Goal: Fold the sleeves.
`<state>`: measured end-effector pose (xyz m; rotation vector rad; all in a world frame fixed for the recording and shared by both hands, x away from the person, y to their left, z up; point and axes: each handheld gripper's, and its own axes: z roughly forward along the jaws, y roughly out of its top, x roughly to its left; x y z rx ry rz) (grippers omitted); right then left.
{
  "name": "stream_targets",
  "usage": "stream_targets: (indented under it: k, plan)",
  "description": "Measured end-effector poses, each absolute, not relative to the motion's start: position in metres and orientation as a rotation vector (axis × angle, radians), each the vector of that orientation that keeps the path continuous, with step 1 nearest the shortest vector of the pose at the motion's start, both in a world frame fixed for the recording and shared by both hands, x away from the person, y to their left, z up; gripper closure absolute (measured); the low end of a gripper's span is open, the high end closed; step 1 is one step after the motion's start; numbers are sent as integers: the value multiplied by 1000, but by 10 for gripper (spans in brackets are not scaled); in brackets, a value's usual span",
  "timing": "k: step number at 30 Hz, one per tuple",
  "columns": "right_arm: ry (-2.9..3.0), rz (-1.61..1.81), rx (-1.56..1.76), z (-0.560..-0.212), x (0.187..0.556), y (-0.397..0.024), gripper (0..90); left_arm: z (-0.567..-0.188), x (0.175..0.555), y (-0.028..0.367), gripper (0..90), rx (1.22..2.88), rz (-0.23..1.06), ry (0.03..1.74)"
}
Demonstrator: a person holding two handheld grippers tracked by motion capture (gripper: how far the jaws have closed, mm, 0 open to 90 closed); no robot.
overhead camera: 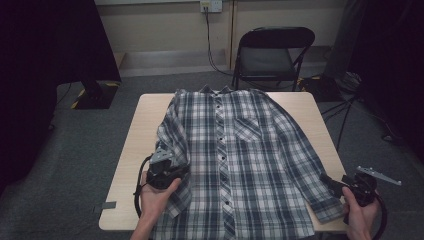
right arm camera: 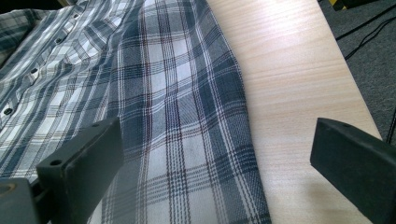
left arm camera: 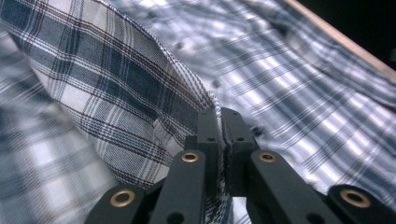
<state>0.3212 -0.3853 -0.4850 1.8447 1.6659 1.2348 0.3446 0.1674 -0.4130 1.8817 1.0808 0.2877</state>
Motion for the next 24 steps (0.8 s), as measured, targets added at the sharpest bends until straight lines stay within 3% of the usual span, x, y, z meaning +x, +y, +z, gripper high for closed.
stream_targets:
  k: [20,23,24]
  plan:
    - [1666,1250,1847,-485,321,-386,20,-467,377,151,855,1979,170,1191]
    - [1667,1252,1850,-485,321,-386,20,-473,380,154,817,1966,152,1215]
    - [1668,1253,1849,-485,321,-386,20,-474,381,155,760,1954,149,1223]
